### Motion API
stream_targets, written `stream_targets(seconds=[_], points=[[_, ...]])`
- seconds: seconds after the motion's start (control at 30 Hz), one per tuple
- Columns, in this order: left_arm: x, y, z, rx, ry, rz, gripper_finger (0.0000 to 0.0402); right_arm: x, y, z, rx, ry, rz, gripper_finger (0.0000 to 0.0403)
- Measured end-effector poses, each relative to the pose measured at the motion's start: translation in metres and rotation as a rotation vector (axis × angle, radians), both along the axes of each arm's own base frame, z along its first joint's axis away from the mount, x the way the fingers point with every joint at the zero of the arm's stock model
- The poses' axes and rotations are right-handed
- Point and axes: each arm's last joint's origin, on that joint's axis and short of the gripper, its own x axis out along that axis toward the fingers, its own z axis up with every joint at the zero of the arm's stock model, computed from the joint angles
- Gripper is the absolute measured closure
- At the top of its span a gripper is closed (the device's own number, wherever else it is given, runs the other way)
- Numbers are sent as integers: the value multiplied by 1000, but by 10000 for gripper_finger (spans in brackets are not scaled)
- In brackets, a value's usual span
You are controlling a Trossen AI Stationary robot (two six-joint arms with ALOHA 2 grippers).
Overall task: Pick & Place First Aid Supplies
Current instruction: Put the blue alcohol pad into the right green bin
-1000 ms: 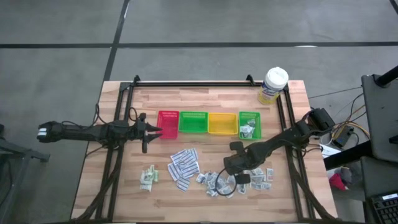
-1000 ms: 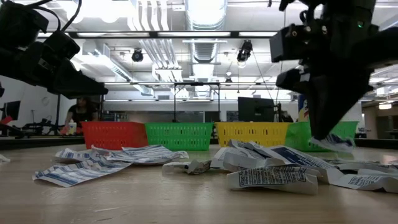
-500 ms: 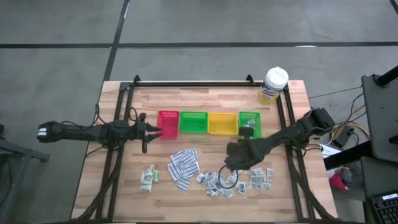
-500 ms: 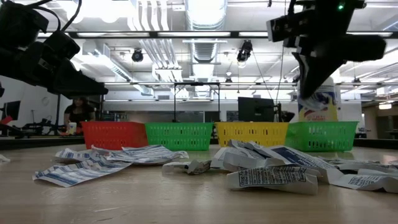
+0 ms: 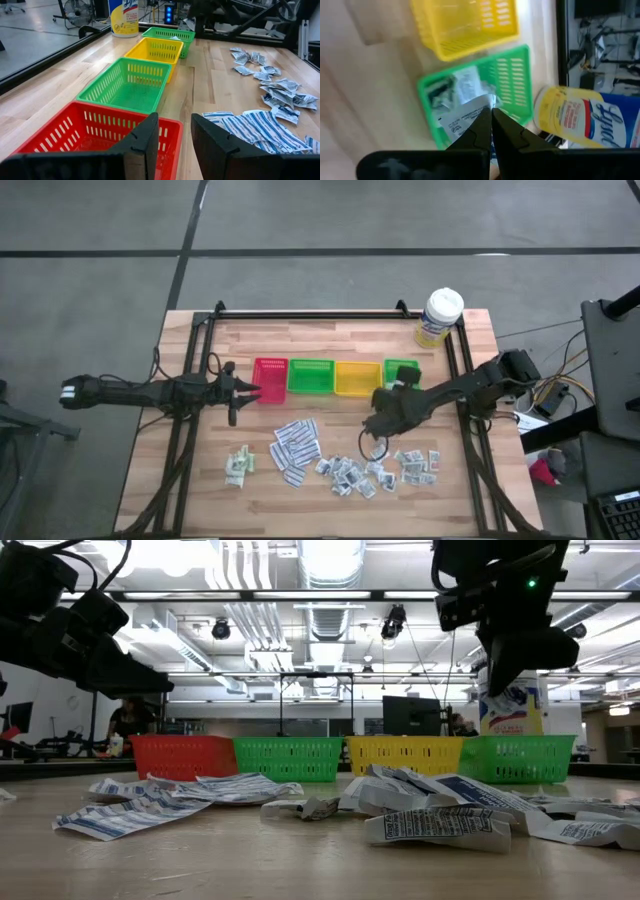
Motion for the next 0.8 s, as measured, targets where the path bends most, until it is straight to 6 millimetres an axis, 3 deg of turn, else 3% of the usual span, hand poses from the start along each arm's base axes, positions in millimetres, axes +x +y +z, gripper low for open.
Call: stream_targets(seconds=[0.13,0.47,0.8], points=[[0,0,0,0,0,0,289,-15,-18,9,12,-55,-57,395],[0,0,0,1,1,0,289,-53,-54,30,151,-401,-261,395],[0,0,0,1,2,0,289,-66,-82,11,336,-498,-463,394]])
